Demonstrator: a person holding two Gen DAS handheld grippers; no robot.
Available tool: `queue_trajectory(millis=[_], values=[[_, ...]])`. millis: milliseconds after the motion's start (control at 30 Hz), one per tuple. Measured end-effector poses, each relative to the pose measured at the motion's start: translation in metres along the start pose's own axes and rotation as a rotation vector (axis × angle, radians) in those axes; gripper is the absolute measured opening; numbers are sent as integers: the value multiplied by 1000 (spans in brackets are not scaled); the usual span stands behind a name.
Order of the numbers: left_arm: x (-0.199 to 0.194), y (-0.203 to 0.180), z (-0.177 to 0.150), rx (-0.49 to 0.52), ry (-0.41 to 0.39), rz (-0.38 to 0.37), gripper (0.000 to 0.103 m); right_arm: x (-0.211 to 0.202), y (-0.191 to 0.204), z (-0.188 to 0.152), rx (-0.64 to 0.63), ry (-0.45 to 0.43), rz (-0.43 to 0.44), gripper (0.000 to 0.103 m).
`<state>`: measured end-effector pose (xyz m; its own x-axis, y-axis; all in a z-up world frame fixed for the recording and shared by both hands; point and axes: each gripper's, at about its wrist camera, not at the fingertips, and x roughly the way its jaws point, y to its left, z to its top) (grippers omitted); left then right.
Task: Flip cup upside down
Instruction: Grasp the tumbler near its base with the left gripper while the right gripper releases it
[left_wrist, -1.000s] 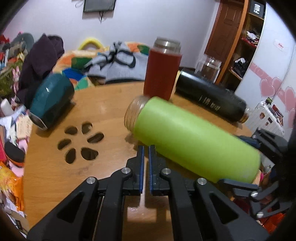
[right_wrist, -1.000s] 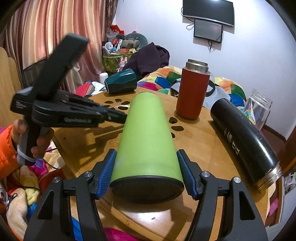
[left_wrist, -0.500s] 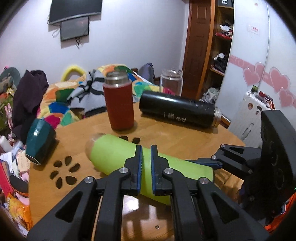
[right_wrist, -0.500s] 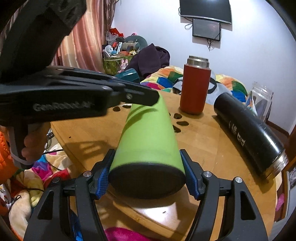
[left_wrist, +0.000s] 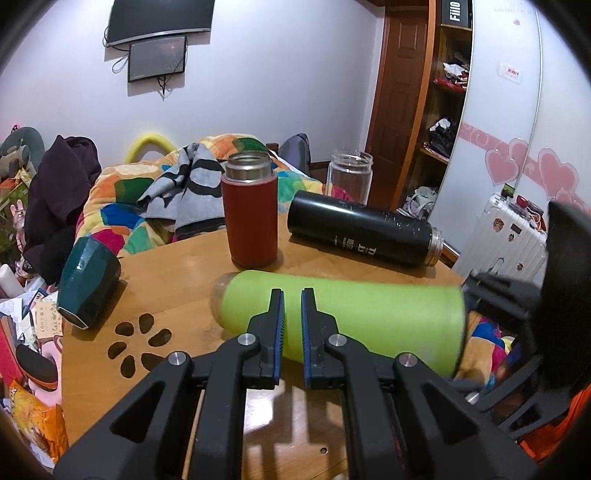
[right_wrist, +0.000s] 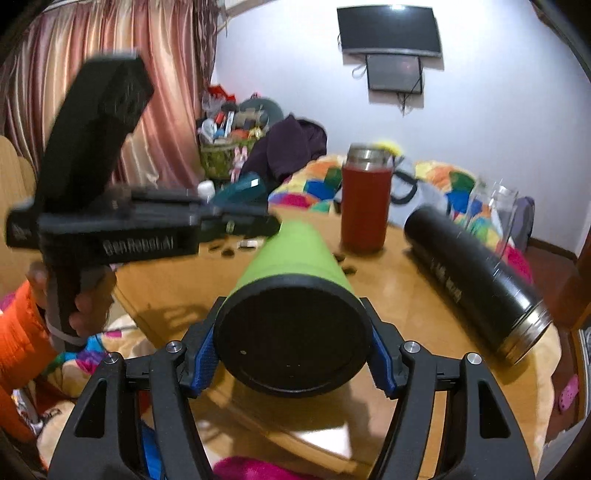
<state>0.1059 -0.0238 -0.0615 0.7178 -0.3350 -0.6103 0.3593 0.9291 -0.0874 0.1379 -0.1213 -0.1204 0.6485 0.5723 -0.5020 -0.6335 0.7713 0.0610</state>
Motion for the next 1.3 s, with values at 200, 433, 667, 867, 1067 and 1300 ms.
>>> queue_trajectory(millis=[200,433,667,867,1067,1300], values=[[-16,10,-10,-15,-44,31,62,-18,2,22,-15,-63,-8,63],[-23,0,-28,55,-54,23,68,-15,10,42,-54,-59,-25,63],[1,-17,-34,99,-48,-8,71,-15,13,53,-67,-36,-26,63],[13,-34,-29,127,-100,1,82,-19,18,52,-101,-11,-24,64],[19,-42,-30,152,-104,-8,82,-27,22,51,-148,12,22,69],[15,-50,-32,172,-119,29,74,-33,26,43,-185,18,21,70]])
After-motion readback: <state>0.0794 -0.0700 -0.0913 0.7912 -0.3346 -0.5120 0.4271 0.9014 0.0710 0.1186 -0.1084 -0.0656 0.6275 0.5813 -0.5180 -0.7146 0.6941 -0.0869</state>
